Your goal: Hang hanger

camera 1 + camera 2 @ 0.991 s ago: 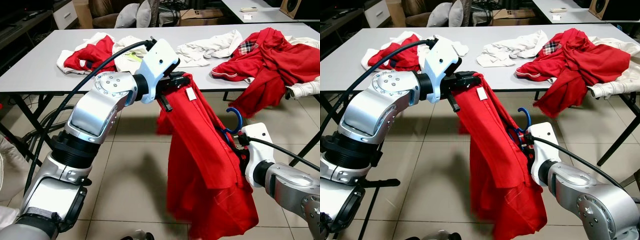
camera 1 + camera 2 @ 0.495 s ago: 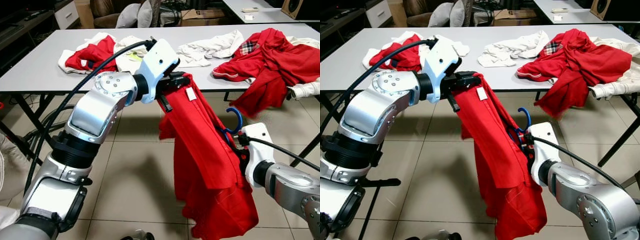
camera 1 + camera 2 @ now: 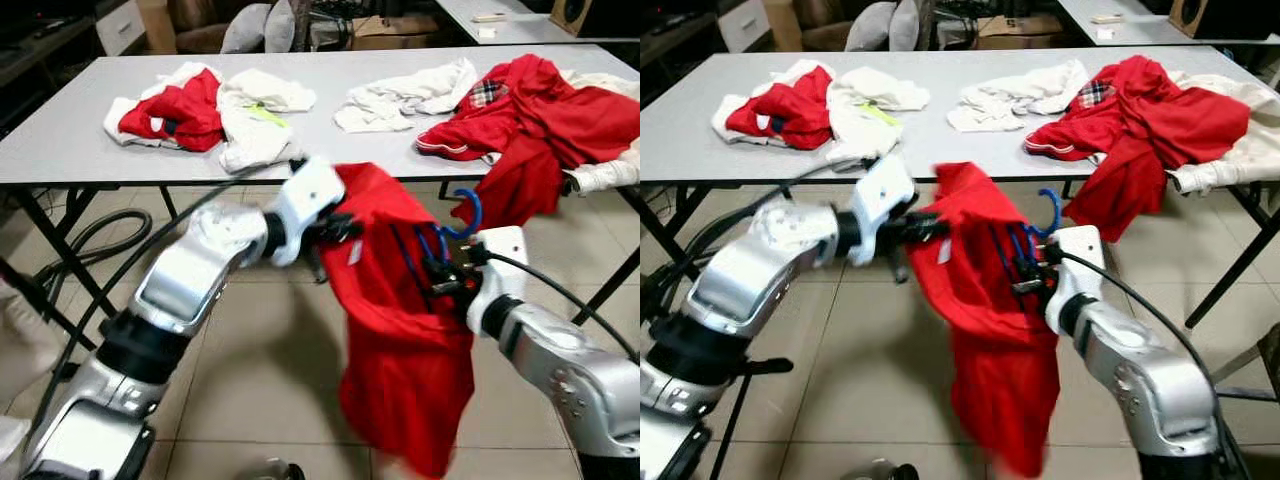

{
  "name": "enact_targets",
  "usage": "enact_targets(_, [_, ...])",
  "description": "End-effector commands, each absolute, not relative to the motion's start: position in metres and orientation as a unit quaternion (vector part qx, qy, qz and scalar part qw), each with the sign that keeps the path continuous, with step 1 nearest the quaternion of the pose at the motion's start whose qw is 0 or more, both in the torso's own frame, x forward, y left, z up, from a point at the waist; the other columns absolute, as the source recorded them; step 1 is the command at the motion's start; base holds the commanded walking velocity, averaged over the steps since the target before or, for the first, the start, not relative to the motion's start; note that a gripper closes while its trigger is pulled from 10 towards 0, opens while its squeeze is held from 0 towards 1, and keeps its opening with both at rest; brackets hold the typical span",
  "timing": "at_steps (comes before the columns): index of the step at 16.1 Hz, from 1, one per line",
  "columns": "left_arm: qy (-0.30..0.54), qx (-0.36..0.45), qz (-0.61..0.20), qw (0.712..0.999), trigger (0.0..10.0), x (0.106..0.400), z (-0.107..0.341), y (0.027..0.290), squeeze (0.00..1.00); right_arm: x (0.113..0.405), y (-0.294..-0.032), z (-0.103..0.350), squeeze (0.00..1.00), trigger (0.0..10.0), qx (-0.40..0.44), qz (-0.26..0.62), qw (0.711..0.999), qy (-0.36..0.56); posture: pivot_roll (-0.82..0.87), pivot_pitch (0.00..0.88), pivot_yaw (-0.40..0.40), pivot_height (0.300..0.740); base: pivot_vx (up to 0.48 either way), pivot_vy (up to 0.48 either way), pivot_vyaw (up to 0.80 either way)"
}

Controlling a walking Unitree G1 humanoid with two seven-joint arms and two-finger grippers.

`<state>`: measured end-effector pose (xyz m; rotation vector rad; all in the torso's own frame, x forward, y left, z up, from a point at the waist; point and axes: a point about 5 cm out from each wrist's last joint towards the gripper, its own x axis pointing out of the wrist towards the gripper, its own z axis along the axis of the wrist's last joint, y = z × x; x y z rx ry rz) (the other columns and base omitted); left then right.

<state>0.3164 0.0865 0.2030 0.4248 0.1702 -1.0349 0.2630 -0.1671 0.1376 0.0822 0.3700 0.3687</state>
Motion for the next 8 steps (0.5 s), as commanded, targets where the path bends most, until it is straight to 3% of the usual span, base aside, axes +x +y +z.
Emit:
enact_targets(1, [0.067,0.213,-0.484,0.846,0.0,0.317,0.208,0.088,0.00,0.268,-0.162,0.142,0.00,10.0,0.036,0.195,0.966,0.167,-0.10,0.000,0.033,0.740,0.000,0.000,0.00])
enact_targets(5, [0.053,0.203,-0.458,0.864,0.0,0.320,0.211,0.093,0.00,0.268,-0.152,0.130,0.00,10.0,0.009,0.243,0.955,0.170,-0.09,0.000,0.026,0.740,0.000,0.000,0.00])
enact_targets(8, [0.054,0.206,-0.468,0.858,0.0,0.318,0.213,0.092,0.00,0.271,-0.155,0.126,0.00,10.0,0.041,0.237,0.955,0.173,-0.10,0.000,0.038,0.740,0.000,0.000,0.00])
